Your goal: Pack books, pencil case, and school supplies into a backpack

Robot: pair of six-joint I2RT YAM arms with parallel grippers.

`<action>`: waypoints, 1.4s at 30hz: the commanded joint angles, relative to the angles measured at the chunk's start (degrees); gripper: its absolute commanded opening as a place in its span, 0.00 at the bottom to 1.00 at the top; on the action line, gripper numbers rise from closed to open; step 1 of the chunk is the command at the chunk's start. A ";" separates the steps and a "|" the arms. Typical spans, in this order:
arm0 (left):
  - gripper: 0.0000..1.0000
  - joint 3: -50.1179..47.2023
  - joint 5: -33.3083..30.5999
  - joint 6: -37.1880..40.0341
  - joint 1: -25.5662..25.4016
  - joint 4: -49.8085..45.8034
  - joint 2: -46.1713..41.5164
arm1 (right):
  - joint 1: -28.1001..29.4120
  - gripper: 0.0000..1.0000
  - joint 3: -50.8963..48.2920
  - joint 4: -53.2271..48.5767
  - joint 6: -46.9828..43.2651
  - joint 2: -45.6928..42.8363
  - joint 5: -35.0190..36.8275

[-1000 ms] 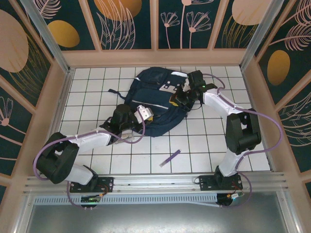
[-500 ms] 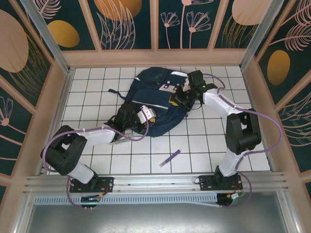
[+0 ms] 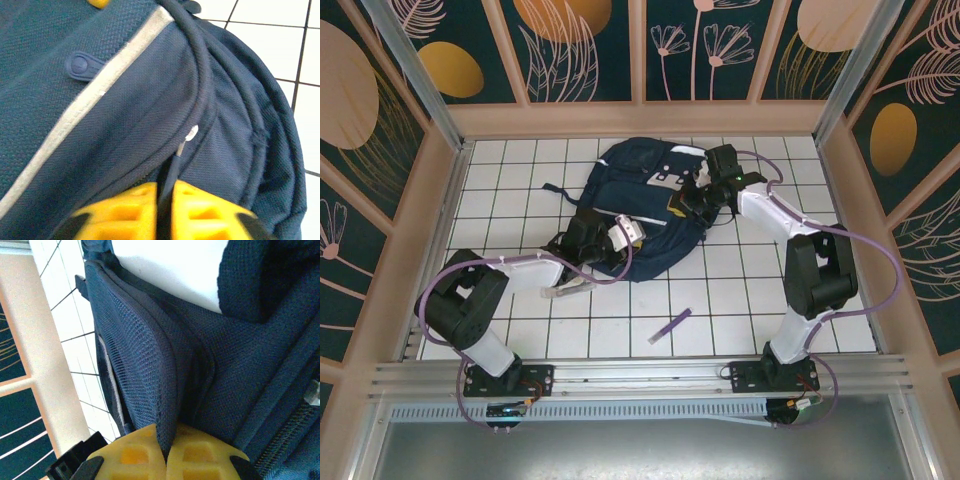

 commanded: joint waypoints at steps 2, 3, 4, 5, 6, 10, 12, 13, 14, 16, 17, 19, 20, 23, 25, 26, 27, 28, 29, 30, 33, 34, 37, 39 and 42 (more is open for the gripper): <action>0.00 1.99 -1.84 -0.82 -0.07 1.46 -0.28 | 1.16 0.00 1.92 1.74 -0.69 -3.72 -5.73; 0.00 1.84 -2.43 -0.95 -0.05 1.30 -0.78 | 0.45 0.00 1.67 1.53 -1.18 -3.66 -5.43; 0.00 1.51 -3.00 -0.87 -0.04 1.06 -1.47 | -0.29 0.00 0.95 1.46 -1.77 -3.53 -4.84; 0.00 1.30 -4.20 -0.96 0.06 0.22 -2.16 | -1.21 0.00 0.41 1.37 -2.72 -3.40 -3.94; 0.00 1.29 -4.84 -0.70 0.18 -1.02 -2.72 | -2.21 0.00 0.34 0.78 -3.79 -3.05 -3.10; 0.00 -0.48 -5.65 0.53 0.65 -4.80 -5.73 | -5.55 0.00 2.66 -2.37 -9.21 0.57 -0.59; 0.00 -2.32 -5.68 0.53 0.94 -4.43 -7.45 | -6.44 0.00 2.63 -2.05 -10.00 2.12 -0.39; 0.00 -3.19 -5.74 0.62 0.95 -4.51 -8.33 | -6.91 0.00 2.53 -1.71 -10.43 2.92 -0.52; 0.00 -3.82 -5.77 0.70 0.98 -4.69 -9.10 | -7.29 0.00 2.51 -1.28 -10.72 3.75 -0.44; 0.00 -4.64 -5.68 1.01 0.94 -5.29 -10.06 | -7.92 0.00 2.56 -0.20 -11.11 4.84 0.36; 0.00 -4.65 -5.36 1.23 0.97 -5.89 -10.23 | -8.08 0.06 2.59 0.45 -11.50 5.01 1.65; 0.00 -3.36 -3.61 1.34 0.93 -8.45 -9.96 | -7.98 0.29 2.24 1.78 -13.00 4.41 4.82; 0.00 -2.18 -1.95 1.26 0.96 -9.76 -9.65 | -7.95 0.38 1.59 2.94 -14.41 3.28 5.05; 0.00 0.96 -1.01 -1.39 0.83 -11.28 -8.62 | -7.76 0.49 -3.68 8.46 -17.68 -2.63 4.95; 0.00 1.92 -1.56 -2.61 0.79 -10.58 -8.28 | -7.06 0.52 -8.74 13.28 -21.84 -7.64 6.15; 0.00 2.28 -1.57 -3.01 0.79 -10.12 -8.13 | -6.10 0.53 -12.37 16.89 -26.49 -11.13 6.51; 0.00 2.54 -1.13 -3.15 0.77 -9.69 -8.01 | -5.22 0.54 -15.17 19.57 -31.16 -13.59 6.22; 0.00 2.90 -0.56 -3.22 0.80 -9.54 -7.85 | -3.95 0.55 -18.73 23.15 -36.94 -15.99 5.88; 0.00 3.20 -0.14 -3.33 0.75 -9.41 -7.62 | -2.36 0.55 -22.06 26.35 -43.67 -18.73 4.38; 0.00 3.39 0.09 -3.29 0.75 -9.42 -7.35 | -1.29 0.56 -24.81 28.12 -52.70 -20.68 1.33; 0.00 3.63 0.30 -2.82 0.76 -9.43 -6.74 | 3.84 0.61 -31.28 29.51 -82.63 -25.01 -1.92; 0.00 3.65 0.21 -2.89 0.75 -9.43 -6.68 | 5.05 0.62 -31.55 28.94 -88.55 -24.73 -0.98; 0.00 3.31 0.73 -3.15 0.79 -8.97 -6.66 | 5.98 0.62 -26.77 22.80 -100.55 -19.15 -3.69; 0.00 2.96 1.00 -3.24 0.77 -8.52 -6.68 | 6.91 0.62 -24.40 22.91 -103.12 -15.52 -3.58; 0.00 2.44 0.83 -3.12 0.77 -8.13 -6.52 | 8.56 0.62 -23.05 27.53 -103.58 -11.25 1.46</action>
